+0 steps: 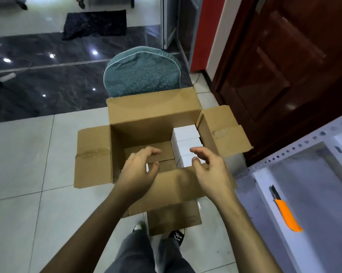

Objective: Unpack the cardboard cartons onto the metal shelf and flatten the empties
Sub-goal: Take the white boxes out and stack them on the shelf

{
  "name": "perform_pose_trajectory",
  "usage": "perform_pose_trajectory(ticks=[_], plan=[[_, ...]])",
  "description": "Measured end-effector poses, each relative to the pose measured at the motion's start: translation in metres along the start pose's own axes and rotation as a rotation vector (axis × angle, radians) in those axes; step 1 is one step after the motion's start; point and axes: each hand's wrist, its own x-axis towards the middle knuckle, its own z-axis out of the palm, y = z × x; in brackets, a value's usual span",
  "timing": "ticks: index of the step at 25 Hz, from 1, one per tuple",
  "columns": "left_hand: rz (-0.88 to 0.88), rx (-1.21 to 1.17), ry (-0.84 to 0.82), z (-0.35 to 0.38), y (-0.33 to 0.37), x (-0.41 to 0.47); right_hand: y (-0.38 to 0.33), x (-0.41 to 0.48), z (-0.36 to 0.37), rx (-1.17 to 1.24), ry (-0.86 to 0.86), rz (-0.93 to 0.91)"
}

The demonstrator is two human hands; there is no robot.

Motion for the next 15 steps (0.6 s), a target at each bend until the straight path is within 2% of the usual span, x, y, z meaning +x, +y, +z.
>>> perform_pose_trajectory(ticks=[6, 15], plan=[[-0.079, 0.034, 0.05, 0.014, -0.038, 0.018, 0.025, 0.028, 0.02, -0.06, -0.068, 0.027], [-0.182, 0.067, -0.025, 0.045, -0.108, 0.055, 0.068, 0.073, 0.06, -0.108, -0.126, 0.078]])
